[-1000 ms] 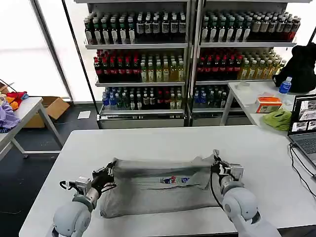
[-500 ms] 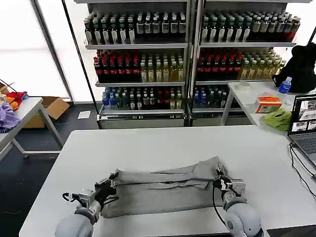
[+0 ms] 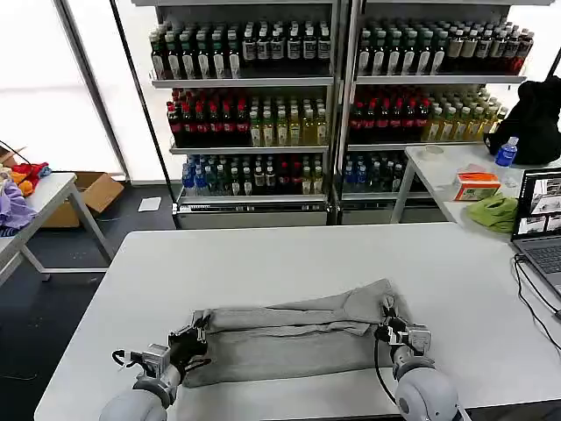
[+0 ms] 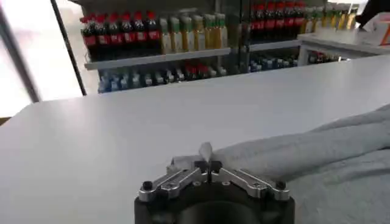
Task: Fold and organize the clothes.
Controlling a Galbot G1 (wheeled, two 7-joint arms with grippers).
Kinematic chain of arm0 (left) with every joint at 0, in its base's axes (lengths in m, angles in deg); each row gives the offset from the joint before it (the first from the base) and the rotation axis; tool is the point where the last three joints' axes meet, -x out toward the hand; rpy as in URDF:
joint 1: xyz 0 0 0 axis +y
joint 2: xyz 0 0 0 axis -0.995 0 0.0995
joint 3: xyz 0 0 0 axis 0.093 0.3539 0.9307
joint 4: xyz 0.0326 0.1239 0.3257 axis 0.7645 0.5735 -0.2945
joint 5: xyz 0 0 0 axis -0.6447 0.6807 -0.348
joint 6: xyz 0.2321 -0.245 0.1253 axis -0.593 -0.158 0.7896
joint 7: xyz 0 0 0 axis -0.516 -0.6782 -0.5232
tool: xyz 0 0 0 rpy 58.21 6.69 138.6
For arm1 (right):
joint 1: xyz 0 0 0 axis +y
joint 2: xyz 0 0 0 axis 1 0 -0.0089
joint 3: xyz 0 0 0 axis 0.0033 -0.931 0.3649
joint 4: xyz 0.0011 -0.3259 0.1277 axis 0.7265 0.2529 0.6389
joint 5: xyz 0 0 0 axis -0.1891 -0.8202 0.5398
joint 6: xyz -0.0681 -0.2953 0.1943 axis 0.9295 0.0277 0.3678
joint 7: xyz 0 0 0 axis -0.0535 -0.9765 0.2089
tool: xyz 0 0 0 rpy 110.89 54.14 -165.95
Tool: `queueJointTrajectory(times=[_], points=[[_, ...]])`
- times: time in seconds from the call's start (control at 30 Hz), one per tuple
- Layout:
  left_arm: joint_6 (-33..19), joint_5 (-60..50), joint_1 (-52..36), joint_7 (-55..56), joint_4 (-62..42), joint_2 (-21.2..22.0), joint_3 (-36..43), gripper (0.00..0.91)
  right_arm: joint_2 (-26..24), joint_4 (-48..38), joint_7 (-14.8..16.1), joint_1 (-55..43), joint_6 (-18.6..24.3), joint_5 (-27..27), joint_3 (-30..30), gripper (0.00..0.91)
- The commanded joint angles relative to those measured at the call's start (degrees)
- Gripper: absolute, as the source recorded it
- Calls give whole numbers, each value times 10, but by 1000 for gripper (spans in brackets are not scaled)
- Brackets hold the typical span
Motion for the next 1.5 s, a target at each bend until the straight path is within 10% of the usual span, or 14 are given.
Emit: queueJointTrajectory(times=[0.03,0.3,0.33,0.37,0.43,0.47,0.9,1.5], points=[[1,-8,4,0,3,-1,-3,0,-3,21,-2,29,-2,-9,5,0],[1,-12,1,-2,-5,7,1,10,4,46,8,79,9,-36,21,0],[1,-12,1,-2,-4,7,1,655,4,40,7,76,11,-40,19,0],[3,-12,0,-1,-3,7,2,907,6,32,6,71,13,-46,17,20],[4,-12,-1,-1,1,6,1,907,9,28,7,65,17,-46,17,504],[3,-11,-3,0,5,6,-1,907,9,29,7,64,23,-45,18,907],[20,18,19,25,85,25,-56,907,-28,199,16,62,33,-19,118,907],[27,1,40,37,30,127,-45,907,-34,174,14,53,46,-25,88,907]])
